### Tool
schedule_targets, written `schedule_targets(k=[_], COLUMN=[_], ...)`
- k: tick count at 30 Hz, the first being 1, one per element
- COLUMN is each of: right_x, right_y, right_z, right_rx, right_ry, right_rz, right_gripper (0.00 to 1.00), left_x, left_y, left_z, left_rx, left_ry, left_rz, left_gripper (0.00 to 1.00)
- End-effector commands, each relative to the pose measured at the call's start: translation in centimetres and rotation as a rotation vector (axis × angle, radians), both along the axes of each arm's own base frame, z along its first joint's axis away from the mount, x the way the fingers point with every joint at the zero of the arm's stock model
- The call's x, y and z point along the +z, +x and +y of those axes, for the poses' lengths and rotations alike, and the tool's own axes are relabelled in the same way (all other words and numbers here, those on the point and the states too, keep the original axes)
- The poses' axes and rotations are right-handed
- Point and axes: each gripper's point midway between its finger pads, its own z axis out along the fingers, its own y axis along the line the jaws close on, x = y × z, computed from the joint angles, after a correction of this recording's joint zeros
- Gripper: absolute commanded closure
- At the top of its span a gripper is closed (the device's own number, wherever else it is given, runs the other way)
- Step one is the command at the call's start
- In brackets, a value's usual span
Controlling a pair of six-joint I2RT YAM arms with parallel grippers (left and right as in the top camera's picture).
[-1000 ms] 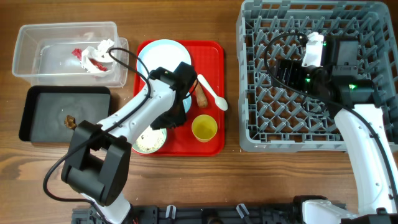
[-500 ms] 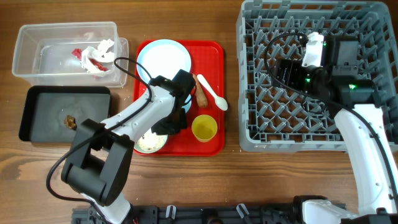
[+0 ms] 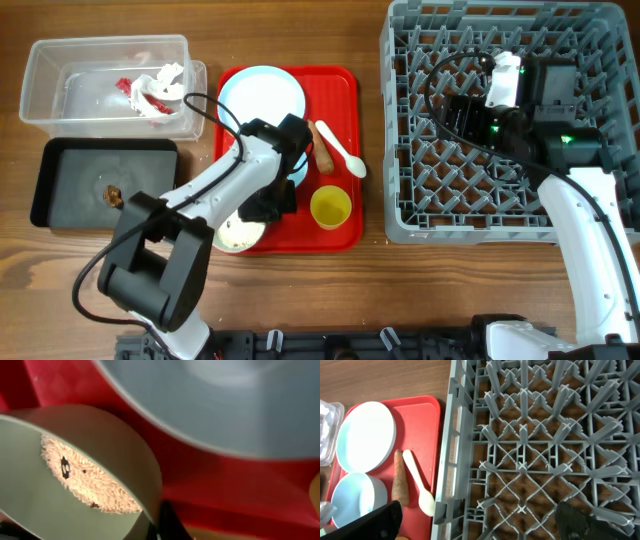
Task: Sort waste into correct bins and load items into the dishwasher rack
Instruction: 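Return the blue bowl to the red tray, grasp the green bowl, then tip the green bowl over the black tray to pour out rice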
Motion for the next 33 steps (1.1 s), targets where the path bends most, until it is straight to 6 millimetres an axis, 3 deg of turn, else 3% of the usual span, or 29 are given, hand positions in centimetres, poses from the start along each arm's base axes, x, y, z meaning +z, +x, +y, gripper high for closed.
schedule_targets(k=[1, 4, 8, 15, 24, 29, 33], right_x=[0.8, 0.9, 1.1, 1.1, 1.1, 1.1, 1.1], right_y=[0.6, 0.7, 0.8, 0.8, 0.9, 0.9, 0.9], right_z=[0.0, 0.1, 0.1, 0.1, 0.0, 0.0, 0.0], right_rx=[-0.006, -0.005, -0.005, -0.005, -0.019, -0.02, -0.019], right_ry=[0.012, 0.012, 0.011, 0.012, 0.023, 0.023, 0.023], right_rz=[-0.022, -0.029, -0.037, -0.037, -0.035, -0.035, -0.035], right_gripper=[0.0, 0.0, 0.01, 0.0, 0.0, 0.0, 0.0], left_x=[4.6, 7.2, 9.2, 11.8, 12.7, 12.4, 10.2], left_y=[2.0, 3.3, 4.3, 6.9, 11.0, 11.9, 12.3], left_z=[-0.7, -0.5, 0.9, 7.1, 16.0, 18.1, 18.6], left_rx=[-0.02, -0.012, 0.034, 0.161, 0.31, 0.349, 0.435], left_ry=[-0.082, -0.126, -0.155, -0.259, -0.568, -0.742, -0.853], left_rz=[-0.108, -0.199, -0.279, -0.389, -0.574, -0.628, -0.572], left_gripper=[0.96, 0.96, 0.96, 0.96, 0.96, 0.96, 0.96])
